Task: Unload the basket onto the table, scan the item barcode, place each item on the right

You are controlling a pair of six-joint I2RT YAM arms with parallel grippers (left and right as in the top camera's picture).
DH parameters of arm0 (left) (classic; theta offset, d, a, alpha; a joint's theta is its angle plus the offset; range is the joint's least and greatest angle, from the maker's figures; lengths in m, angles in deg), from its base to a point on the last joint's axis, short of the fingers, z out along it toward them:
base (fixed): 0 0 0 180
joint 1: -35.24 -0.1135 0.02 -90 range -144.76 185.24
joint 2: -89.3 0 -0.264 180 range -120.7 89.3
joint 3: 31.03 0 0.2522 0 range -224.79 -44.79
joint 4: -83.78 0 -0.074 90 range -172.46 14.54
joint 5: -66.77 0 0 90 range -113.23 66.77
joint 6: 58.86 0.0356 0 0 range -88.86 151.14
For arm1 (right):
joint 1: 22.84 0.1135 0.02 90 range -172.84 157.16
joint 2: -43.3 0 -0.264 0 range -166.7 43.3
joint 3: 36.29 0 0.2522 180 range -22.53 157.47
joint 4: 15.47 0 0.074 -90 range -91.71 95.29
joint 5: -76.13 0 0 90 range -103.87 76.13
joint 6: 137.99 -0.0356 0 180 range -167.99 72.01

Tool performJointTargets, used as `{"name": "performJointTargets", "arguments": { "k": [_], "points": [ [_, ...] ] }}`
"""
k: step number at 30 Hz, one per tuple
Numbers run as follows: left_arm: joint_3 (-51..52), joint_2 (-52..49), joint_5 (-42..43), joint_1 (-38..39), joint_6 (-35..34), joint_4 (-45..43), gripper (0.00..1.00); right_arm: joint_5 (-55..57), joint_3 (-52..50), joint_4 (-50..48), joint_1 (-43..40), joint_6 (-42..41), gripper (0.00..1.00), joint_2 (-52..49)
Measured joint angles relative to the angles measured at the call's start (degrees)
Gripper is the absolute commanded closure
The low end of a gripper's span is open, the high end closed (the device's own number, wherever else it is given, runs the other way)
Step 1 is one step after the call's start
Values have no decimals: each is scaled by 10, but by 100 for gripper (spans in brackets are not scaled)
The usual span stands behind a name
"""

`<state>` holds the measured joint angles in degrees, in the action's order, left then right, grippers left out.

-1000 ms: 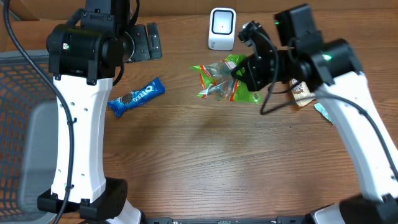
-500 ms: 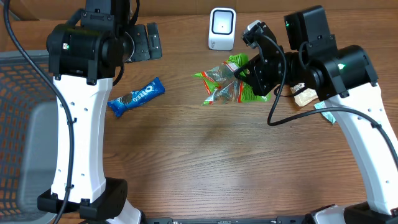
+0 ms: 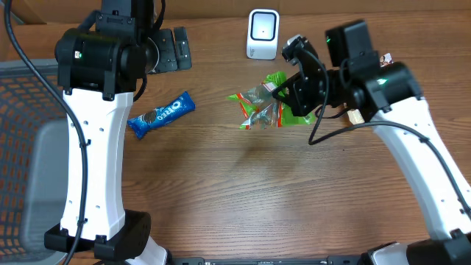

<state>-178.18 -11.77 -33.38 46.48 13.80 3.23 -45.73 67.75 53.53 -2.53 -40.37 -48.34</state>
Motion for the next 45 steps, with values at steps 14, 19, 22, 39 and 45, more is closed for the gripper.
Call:
{"name": "performJointTargets", "arguments": {
  "k": [14, 19, 22, 39, 45],
  "points": [
    [0, 0, 0, 0, 0, 0, 0, 33, -160, -137, 0, -216, 30, -65],
    [0, 0, 0, 0, 0, 0, 0, 55, -160, -103, 0, -183, 9, -65],
    [0, 0, 0, 0, 0, 0, 0, 90, -143, -60, 0, -119, 0, -67],
    [0, 0, 0, 0, 0, 0, 0, 161, -52, -115, 18, 176, 8, -223],
    [0, 0, 0, 0, 0, 0, 0, 162, -52, -104, 18, 252, 26, -266]
  ]
}}
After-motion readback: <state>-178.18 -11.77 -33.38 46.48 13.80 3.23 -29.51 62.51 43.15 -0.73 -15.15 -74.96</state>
